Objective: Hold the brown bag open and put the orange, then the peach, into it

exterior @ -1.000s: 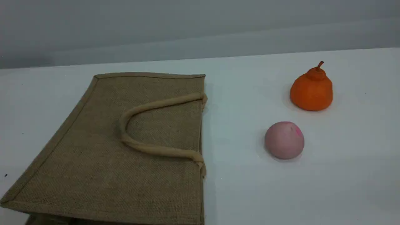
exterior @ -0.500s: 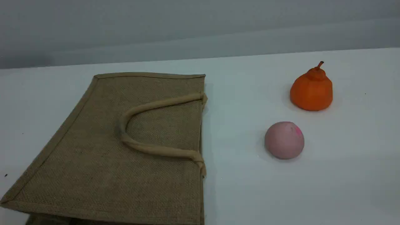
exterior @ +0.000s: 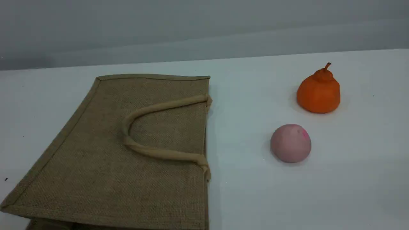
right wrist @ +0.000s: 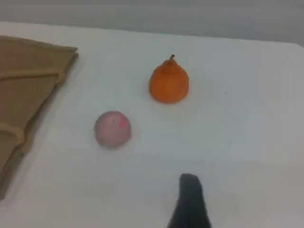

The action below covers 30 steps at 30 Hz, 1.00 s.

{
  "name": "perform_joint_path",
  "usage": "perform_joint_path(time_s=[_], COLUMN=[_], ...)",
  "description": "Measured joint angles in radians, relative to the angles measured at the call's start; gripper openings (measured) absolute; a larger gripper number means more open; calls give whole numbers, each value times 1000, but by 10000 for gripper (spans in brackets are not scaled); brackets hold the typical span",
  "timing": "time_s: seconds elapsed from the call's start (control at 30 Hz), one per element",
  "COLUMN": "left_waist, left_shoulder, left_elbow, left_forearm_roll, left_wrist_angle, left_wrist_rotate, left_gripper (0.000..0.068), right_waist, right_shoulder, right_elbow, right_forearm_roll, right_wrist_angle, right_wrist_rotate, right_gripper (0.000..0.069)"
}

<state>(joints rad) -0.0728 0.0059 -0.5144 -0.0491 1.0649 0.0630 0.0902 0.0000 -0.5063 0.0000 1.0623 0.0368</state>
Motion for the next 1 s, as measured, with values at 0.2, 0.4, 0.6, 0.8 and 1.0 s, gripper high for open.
perform_joint_path(time_s=[0.2, 0.4, 0.6, 0.8, 1.0], left_waist=[0, 0, 0, 0, 0], left_shoulder=[121, 362, 658, 955, 1239], left_elbow=[-63, -158, -232, -284, -342], left_forearm_roll=[-2, -2, -5, -8, -69], left_wrist_angle=[-56, -183, -311, -406, -481], left_wrist_rotate=[-106, -100, -99, -108, -121], left_gripper=[457, 457, 457, 457, 457], right_waist=[0, 0, 0, 0, 0], right_shoulder=[73, 283, 556, 851, 1139], right_elbow=[-32, -60, -60, -99, -218], right_forearm_roll=[24, 94, 187, 282, 324], right_wrist_angle=[-55, -265, -526, -743, -757], right_wrist_rotate=[-73, -100, -102, -102, -102], right_gripper=[475, 475, 475, 465, 434])
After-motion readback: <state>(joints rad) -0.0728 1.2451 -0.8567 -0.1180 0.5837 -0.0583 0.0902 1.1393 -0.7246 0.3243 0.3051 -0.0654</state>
